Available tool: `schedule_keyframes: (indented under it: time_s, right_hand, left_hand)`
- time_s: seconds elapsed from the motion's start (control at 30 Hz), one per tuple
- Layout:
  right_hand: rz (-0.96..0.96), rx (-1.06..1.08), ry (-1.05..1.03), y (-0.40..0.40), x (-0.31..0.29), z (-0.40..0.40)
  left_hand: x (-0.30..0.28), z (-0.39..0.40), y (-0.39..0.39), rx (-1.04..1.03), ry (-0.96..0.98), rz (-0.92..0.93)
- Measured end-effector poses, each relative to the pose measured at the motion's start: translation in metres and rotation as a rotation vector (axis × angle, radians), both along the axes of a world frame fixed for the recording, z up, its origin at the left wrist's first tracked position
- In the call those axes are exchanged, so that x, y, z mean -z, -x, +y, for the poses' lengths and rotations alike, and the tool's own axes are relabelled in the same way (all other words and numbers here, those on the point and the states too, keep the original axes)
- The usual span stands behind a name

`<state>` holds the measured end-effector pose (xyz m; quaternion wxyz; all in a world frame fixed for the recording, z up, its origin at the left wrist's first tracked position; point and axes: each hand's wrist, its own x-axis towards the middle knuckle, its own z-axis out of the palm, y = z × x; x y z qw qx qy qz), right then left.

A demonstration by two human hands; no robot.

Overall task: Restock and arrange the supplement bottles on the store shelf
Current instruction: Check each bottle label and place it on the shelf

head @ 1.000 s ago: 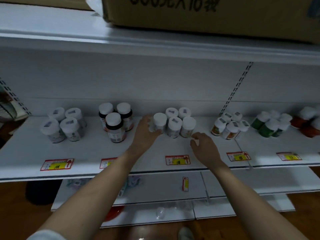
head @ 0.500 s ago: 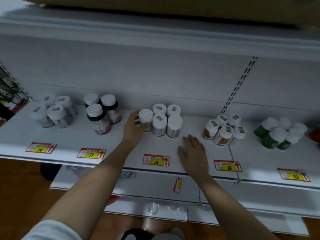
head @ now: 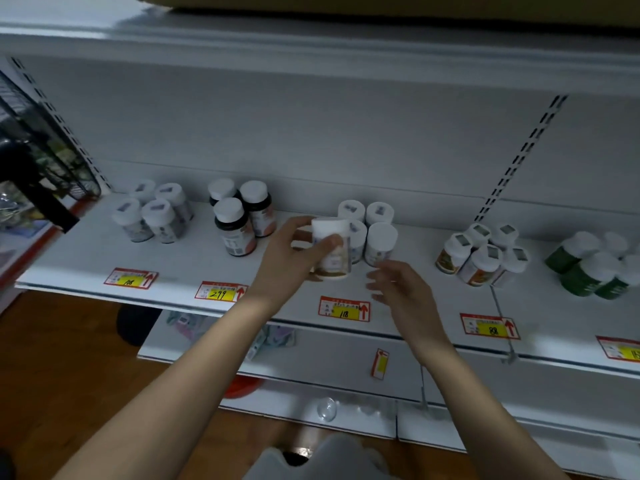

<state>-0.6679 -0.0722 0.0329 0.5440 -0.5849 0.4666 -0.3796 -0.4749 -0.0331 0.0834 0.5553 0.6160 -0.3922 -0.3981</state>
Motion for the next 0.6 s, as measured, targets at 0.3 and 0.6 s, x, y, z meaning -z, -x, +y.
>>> schedule_keyframes:
  time_s: [0.3,0.6]
  right_hand:
    - [-0.412,-0.069,-0.220,-0.019,-0.046,0.037]
    - [-0.489,-0.066,-0.269,-0.012,-0.054,0.040]
  left_hand:
    - [-0.022,0.017,0.015,0.137,-0.077,0.122]
    - [-0.023,0.016,0.006,0.281,-0.083,0.250]
